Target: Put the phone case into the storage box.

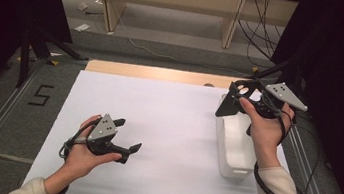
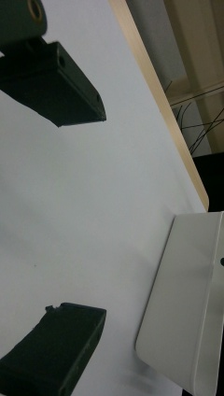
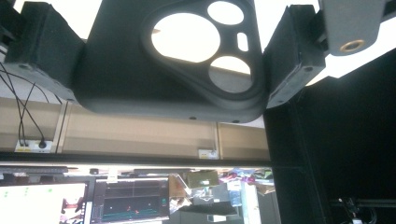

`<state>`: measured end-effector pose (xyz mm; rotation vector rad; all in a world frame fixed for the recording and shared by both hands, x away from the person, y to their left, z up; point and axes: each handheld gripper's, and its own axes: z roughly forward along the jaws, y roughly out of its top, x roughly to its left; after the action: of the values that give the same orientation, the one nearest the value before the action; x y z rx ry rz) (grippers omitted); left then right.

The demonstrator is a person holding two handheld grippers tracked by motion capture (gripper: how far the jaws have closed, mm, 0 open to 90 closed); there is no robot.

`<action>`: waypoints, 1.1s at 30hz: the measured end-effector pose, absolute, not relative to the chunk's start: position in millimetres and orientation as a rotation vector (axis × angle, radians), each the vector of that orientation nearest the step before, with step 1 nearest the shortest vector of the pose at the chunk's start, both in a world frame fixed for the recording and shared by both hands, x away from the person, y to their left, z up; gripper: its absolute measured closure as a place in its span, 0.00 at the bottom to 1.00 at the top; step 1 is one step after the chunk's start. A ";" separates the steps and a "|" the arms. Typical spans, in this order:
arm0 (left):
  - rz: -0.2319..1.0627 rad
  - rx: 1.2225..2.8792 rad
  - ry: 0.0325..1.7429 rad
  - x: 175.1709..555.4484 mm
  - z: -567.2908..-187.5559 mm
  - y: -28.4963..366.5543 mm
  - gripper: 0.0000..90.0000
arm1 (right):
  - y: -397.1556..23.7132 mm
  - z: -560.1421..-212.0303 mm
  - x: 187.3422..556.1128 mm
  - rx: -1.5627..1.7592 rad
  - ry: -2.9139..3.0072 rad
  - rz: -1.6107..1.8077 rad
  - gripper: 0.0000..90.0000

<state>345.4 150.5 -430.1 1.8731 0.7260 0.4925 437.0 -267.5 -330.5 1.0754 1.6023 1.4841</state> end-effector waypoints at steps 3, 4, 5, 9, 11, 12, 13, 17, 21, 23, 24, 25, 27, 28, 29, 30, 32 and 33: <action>0.492 1.871 0.727 345.3 -430.0 150.3 0.06 | -268.7 -330.3 437.6 1.074 1.600 1.481 0.17; 0.492 1.871 0.726 345.3 -430.0 150.3 0.06 | -269.2 -330.2 437.6 1.076 1.602 1.478 0.17; 0.492 1.871 0.726 345.4 -430.0 150.3 0.06 | -269.5 -330.2 437.5 1.081 1.604 1.474 0.17; 0.492 1.870 0.727 345.4 -430.0 150.5 0.06 | -270.6 -331.1 438.4 1.086 1.605 1.468 0.17; 0.493 1.871 0.727 345.5 -430.0 150.7 0.06 | -271.2 -331.5 438.6 1.091 1.607 1.464 0.17; 0.493 1.872 0.727 345.6 -430.1 150.7 0.06 | -271.5 -331.6 438.8 1.093 1.607 1.462 0.17; 0.492 1.872 0.726 345.6 -430.1 150.6 0.06 | -272.0 -331.7 438.8 1.095 1.607 1.459 0.17; 0.493 1.870 0.727 345.4 -429.9 150.3 0.06 | -273.0 -332.0 439.4 1.097 1.603 1.457 0.17; 0.496 1.868 0.727 345.2 -429.3 150.7 0.06 | -273.8 -332.2 439.8 1.100 1.604 1.456 0.17; 0.496 1.867 0.728 345.1 -429.1 150.7 0.06 | -274.0 -332.5 439.9 1.103 1.605 1.454 0.17; 0.495 1.866 0.728 345.1 -429.1 150.3 0.06 | -274.1 -332.8 440.0 1.106 1.605 1.454 0.17; 0.497 1.870 0.723 345.4 -429.2 150.1 0.06 | -274.3 -332.9 440.3 1.107 1.603 1.457 0.17; 0.491 1.869 0.728 344.9 -429.8 149.3 0.06 | -274.8 -333.3 440.7 1.104 1.603 1.452 0.17; 0.490 1.869 0.727 344.7 -429.8 149.3 0.06 | -275.1 -333.6 440.7 1.106 1.605 1.448 0.17; 0.491 1.868 0.727 344.6 -429.5 149.5 0.06 | -275.4 -333.8 440.7 1.111 1.606 1.448 0.17; 0.495 1.869 0.724 344.9 -429.3 150.0 0.06 | -276.3 -333.9 441.1 1.110 1.604 1.447 0.17; 0.496 1.868 0.726 345.3 -429.6 150.5 0.06 | -277.6 -333.6 441.3 1.114 1.601 1.440 0.17; 0.496 1.869 0.726 345.5 -429.7 150.8 0.06 | -278.2 -333.7 441.5 1.112 1.597 1.439 0.17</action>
<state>345.5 150.8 -429.7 1.8692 0.7256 0.4964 441.5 -278.2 -333.7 1.1119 1.5974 1.4391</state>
